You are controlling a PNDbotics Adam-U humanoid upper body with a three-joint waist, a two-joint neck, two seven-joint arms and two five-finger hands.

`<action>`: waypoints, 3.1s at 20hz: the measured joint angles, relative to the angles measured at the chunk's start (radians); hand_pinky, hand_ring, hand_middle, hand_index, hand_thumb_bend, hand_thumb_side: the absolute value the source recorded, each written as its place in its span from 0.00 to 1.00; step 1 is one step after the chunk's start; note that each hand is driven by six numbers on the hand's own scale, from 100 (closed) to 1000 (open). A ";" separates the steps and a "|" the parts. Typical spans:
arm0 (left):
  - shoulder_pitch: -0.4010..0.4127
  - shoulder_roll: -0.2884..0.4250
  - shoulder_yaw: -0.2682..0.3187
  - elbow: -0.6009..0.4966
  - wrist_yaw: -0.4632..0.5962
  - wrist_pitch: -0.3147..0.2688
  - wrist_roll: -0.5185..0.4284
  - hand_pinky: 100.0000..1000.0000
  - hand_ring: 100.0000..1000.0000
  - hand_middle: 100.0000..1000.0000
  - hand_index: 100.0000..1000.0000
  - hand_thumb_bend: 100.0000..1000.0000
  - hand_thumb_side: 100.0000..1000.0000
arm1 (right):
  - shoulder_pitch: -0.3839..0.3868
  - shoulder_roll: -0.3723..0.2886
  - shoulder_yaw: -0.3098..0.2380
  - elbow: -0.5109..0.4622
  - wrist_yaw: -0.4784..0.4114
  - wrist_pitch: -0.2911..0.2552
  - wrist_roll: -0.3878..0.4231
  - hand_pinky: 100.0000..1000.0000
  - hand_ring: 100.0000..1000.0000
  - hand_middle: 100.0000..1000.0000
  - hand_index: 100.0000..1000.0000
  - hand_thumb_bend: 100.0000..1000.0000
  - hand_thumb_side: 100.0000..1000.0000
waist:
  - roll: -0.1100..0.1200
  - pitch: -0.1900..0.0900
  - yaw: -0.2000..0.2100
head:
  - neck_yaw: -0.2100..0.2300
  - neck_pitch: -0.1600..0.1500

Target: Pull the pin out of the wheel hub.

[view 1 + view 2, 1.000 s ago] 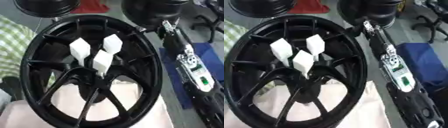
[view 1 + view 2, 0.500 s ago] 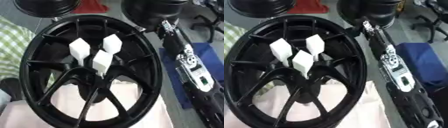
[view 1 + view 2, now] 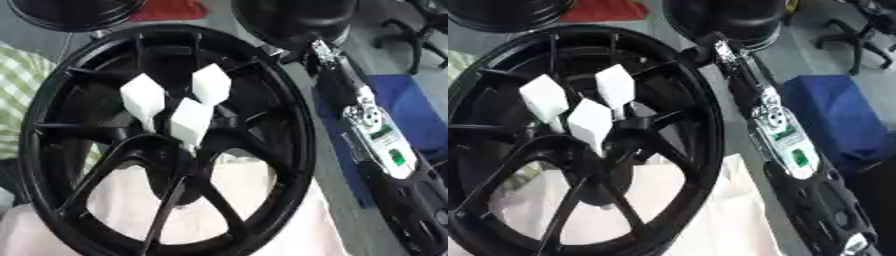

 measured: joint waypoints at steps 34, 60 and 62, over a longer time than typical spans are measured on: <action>-0.664 0.525 -0.477 0.002 -0.174 -0.070 -0.513 0.80 0.72 0.70 0.80 0.36 0.61 | 0.035 0.001 -0.009 -0.006 -0.045 0.000 -0.006 1.00 0.64 0.46 0.68 0.00 0.73 | -0.029 0.005 -0.059 | 0.004 0.004; -1.043 0.134 -0.531 0.300 -0.118 0.019 -0.969 0.82 0.74 0.74 0.83 0.44 0.45 | -0.028 0.010 0.024 -0.005 -0.057 0.019 0.041 1.00 0.64 0.46 0.68 0.00 0.75 | 0.003 0.045 -0.162 | 0.065 -0.056; -1.044 0.129 -0.512 0.309 -0.107 0.024 -1.006 0.83 0.75 0.75 0.84 0.46 0.44 | -0.034 0.011 0.027 -0.005 -0.058 0.021 0.043 1.00 0.64 0.46 0.68 0.00 0.75 | 0.007 0.050 -0.166 | 0.067 -0.061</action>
